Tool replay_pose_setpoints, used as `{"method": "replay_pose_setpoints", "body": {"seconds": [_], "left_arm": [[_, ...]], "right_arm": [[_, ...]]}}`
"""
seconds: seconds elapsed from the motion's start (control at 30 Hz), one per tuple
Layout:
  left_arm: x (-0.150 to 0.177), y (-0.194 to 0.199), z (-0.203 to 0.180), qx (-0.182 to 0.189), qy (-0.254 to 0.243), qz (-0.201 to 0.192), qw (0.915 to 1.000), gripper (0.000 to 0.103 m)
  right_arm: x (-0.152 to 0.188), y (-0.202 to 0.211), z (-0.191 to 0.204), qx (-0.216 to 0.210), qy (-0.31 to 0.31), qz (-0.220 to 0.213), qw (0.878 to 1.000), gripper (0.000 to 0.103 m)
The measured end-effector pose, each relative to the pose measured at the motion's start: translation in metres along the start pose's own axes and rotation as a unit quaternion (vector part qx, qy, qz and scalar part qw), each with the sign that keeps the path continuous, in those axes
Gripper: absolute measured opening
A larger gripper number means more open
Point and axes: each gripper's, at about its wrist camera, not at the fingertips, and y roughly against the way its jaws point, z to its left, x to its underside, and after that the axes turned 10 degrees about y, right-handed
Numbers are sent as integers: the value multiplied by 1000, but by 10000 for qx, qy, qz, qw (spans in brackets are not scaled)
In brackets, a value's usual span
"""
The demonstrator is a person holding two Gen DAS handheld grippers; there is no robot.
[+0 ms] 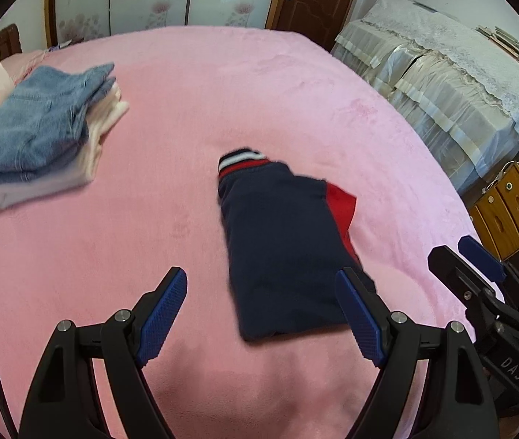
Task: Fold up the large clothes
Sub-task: 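Grasp the folded jacket bundle with both tools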
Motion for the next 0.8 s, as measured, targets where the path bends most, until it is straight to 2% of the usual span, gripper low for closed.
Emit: {"method": "replay_pose_setpoints", "body": {"seconds": [0.17, 0.47, 0.8], "left_arm": [[9, -29, 10, 147, 170, 380, 9990, 82], [17, -73, 18, 407, 359, 738, 9958, 82], [19, -122, 31, 963, 900, 1185, 9842, 78]], "right_arm": [[18, -22, -11, -73, -223, 332, 9992, 76], [43, -70, -23, -705, -620, 866, 9918, 76], [54, -117, -38, -1361, -1209, 1210, 9758, 76]]}}
